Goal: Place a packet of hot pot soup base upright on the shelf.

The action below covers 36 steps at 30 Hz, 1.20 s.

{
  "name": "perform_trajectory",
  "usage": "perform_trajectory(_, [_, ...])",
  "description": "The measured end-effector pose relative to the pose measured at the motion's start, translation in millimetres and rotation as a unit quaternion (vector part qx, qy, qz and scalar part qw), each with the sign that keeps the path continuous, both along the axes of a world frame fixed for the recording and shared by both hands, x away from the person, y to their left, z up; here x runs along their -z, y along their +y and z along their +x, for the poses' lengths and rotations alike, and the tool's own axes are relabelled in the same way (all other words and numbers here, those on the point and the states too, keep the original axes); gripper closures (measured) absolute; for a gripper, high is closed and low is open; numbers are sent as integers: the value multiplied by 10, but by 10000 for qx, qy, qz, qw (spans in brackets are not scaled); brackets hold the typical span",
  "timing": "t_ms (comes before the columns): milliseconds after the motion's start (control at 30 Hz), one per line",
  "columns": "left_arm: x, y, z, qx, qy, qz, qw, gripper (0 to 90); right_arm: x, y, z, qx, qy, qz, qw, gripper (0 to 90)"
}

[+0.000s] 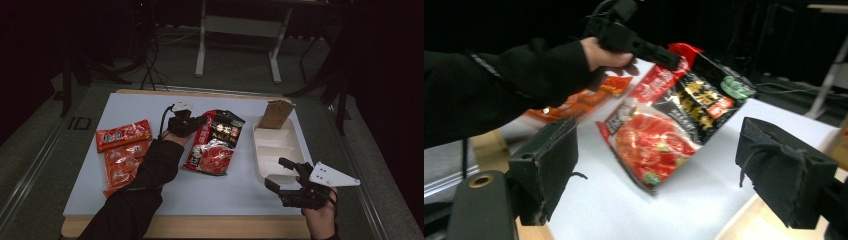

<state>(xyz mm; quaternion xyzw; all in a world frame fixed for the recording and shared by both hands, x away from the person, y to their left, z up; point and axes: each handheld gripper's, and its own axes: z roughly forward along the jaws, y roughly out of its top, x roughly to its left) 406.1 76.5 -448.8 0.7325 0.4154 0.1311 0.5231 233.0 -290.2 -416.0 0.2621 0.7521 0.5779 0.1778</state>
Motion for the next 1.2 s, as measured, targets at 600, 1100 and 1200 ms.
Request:
perform_trajectory(600, [-287, 73, -373, 415, -353, -466, 9974, 888, -71, 17, 125, 246, 123, -51, 9996, 127])
perform_trajectory(1100, [-458, 74, -729, 732, -593, -994, 9906, 887, -181, 293, 421, 42, 484, 187, 9986, 132])
perform_trajectory(1200, [-461, 73, -751, 778, -563, -1079, 9895, 886, -199, 377, 480, 7, 511, 159, 9986, 164])
